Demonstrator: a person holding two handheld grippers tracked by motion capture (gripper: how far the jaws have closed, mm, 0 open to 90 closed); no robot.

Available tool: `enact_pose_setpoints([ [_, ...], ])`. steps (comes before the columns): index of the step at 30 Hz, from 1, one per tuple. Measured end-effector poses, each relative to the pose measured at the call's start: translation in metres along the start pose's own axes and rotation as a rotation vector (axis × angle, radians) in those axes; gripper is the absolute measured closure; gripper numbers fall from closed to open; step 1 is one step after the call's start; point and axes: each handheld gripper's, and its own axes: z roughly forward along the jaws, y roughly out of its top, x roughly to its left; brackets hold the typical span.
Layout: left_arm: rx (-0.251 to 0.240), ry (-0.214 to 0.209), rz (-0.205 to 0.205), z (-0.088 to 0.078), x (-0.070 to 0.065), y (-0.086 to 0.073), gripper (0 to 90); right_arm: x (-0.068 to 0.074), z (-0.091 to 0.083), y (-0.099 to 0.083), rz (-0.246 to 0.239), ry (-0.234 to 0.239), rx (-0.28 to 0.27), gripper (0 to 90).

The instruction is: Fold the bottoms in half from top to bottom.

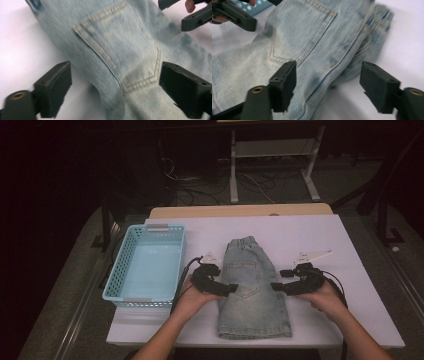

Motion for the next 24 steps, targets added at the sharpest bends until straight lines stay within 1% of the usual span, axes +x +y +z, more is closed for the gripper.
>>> enact_pose_setpoints([
  [2,-0.013,-0.008,-0.003,-0.001,0.001,0.002,6.6,-0.002,-0.002,0.002,-0.002,-0.004,-0.013,26.1],
  [4,-0.017,-0.006,-0.006,0.000,0.003,0.004,2.2,-0.004,-0.002,0.004,0.000,-0.005,-0.020,24.7],
  [5,-0.019,-0.005,-0.001,0.000,0.004,0.005,1.4,-0.004,-0.002,0.005,0.000,-0.008,-0.021,24.3],
  [10,-0.041,-0.008,-0.006,0.001,0.007,0.012,0.9,-0.007,-0.003,0.013,0.000,-0.009,-0.040,24.2],
  [15,-0.050,-0.003,0.007,0.004,0.011,0.022,0.8,-0.011,-0.001,0.020,0.003,-0.011,-0.046,24.2],
  [19,-0.059,-0.010,0.001,0.008,0.014,0.028,0.1,-0.014,-0.001,0.025,0.002,-0.014,-0.056,24.2],
  [24,-0.049,-0.018,0.004,0.015,0.017,0.033,0.1,-0.019,0.001,0.034,0.007,-0.019,-0.065,24.2],
])
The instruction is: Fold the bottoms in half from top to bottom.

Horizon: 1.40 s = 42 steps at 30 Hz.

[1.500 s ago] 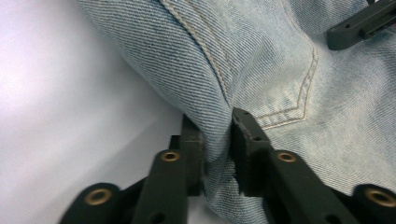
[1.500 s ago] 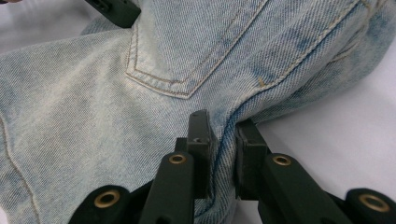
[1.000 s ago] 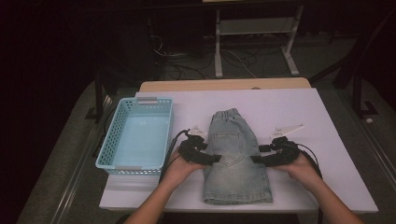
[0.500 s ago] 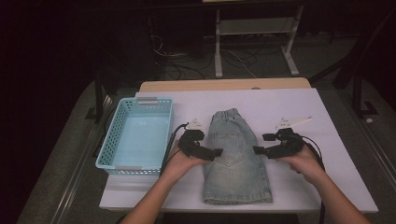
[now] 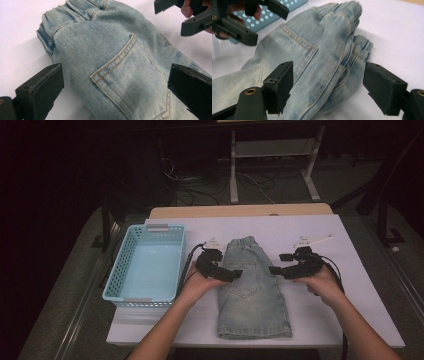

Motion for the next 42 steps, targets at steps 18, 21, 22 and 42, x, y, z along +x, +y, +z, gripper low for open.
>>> enact_pose_setpoints([
  [18,0.000,0.045,-0.047,0.013,0.022,0.021,0.5,-0.011,0.012,0.030,-0.008,-0.015,0.000,26.6],
  [21,0.005,0.055,-0.048,0.016,0.025,0.024,0.5,-0.011,0.015,0.036,-0.003,-0.022,-0.003,28.4],
  [22,0.006,0.056,-0.049,0.016,0.026,0.025,0.5,-0.012,0.016,0.038,-0.002,-0.024,-0.004,28.8],
  [42,0.000,0.122,-0.124,0.023,0.058,0.054,10.0,-0.017,0.052,0.081,0.003,-0.055,0.020,38.4],
])
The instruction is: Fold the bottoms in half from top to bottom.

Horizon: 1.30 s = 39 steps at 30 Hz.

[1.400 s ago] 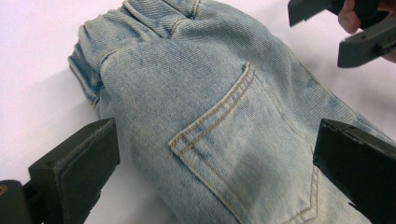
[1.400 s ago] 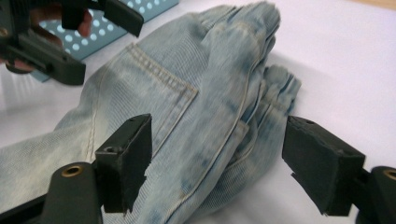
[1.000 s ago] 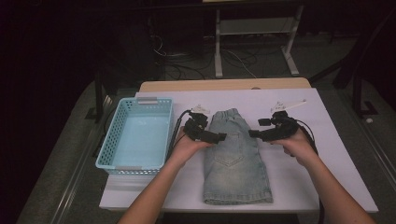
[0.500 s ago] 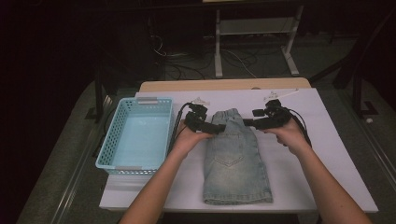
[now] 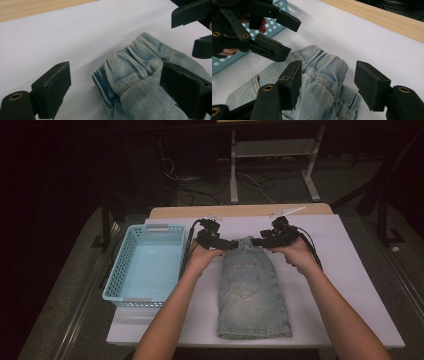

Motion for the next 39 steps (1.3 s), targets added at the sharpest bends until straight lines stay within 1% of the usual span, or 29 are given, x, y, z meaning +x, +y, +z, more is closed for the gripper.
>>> enact_pose_setpoints([
  [1,0.009,0.002,-0.009,0.002,0.002,0.000,10.5,0.000,0.001,0.001,0.001,0.000,0.002,38.4],
  [3,0.025,0.010,-0.013,0.005,0.005,-0.001,12.2,0.000,0.003,0.003,0.004,0.000,0.000,38.6],
  [6,0.036,0.013,-0.032,0.008,0.011,-0.002,14.0,0.000,0.005,0.005,0.002,-0.001,0.004,38.7],
  [7,0.039,0.010,-0.044,0.010,0.013,-0.003,14.2,0.000,0.006,0.005,0.003,-0.003,0.006,38.7],
  [9,0.050,0.003,-0.056,0.012,0.015,-0.005,14.3,-0.001,0.008,0.005,0.007,-0.002,0.006,38.7],
  [12,0.073,-0.005,-0.066,0.019,0.017,-0.008,14.4,-0.003,0.009,0.004,0.012,-0.006,0.009,38.8],
  [14,0.100,-0.008,-0.062,0.024,0.017,-0.010,14.6,-0.004,0.010,0.003,0.012,-0.009,0.014,38.8],
  [15,0.117,-0.010,-0.050,0.027,0.017,-0.011,14.8,-0.004,0.010,0.003,0.013,-0.010,0.017,38.8],
  [16,0.125,-0.007,-0.049,0.030,0.016,-0.012,14.9,-0.005,0.011,0.003,0.014,-0.009,0.018,38.8],
  [17,0.133,-0.007,-0.044,0.031,0.016,-0.012,14.9,-0.005,0.011,0.003,0.015,-0.009,0.020,38.8],
  [21,0.142,-0.016,-0.050,0.036,0.018,-0.014,16.7,-0.005,0.012,0.002,0.009,-0.012,0.028,39.0],
  [25,0.154,-0.039,-0.075,0.042,0.021,-0.018,18.6,-0.005,0.014,0.002,0.008,-0.014,0.035,39.0],
  [29,0.162,-0.083,-0.100,0.047,0.023,-0.020,22.1,-0.005,0.015,0.001,0.008,-0.016,0.041,39.0],
  [31,0.163,-0.090,-0.097,0.048,0.022,-0.020,23.7,-0.005,0.016,0.000,0.009,-0.016,0.042,39.0],
  [34,0.166,-0.133,-0.117,0.048,0.023,-0.020,32.6,-0.006,0.017,0.000,0.011,-0.016,0.046,39.0],
  [39,0.170,-0.157,-0.135,0.049,0.024,-0.020,40.1,-0.007,0.019,-0.001,0.013,-0.019,0.048,39.0],
])
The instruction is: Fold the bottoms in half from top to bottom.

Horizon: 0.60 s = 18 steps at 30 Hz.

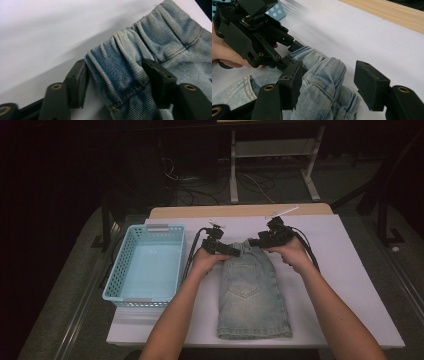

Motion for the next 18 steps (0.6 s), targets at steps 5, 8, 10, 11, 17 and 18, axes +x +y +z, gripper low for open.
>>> enact_pose_setpoints([
  [5,-0.007,-0.035,0.027,-0.001,-0.003,0.000,58.3,-0.001,0.004,-0.001,0.004,-0.003,0.007,39.1],
  [8,-0.014,-0.024,0.057,-0.002,-0.006,0.000,63.5,-0.002,0.008,-0.002,0.009,-0.009,0.020,39.3],
  [10,-0.023,-0.017,0.069,-0.002,-0.007,-0.001,65.0,-0.003,0.010,-0.003,0.018,-0.006,0.026,39.8],
  [11,-0.029,-0.016,0.073,-0.002,-0.007,-0.001,65.6,-0.003,0.012,-0.003,0.016,-0.006,0.031,41.0],
  [17,-0.071,-0.010,0.083,-0.004,-0.009,-0.005,67.7,-0.005,0.018,-0.006,0.024,0.015,0.057,54.4],
  [18,-0.077,-0.009,0.087,-0.004,-0.009,-0.006,67.9,-0.005,0.019,-0.007,0.023,0.017,0.061,57.2],
])
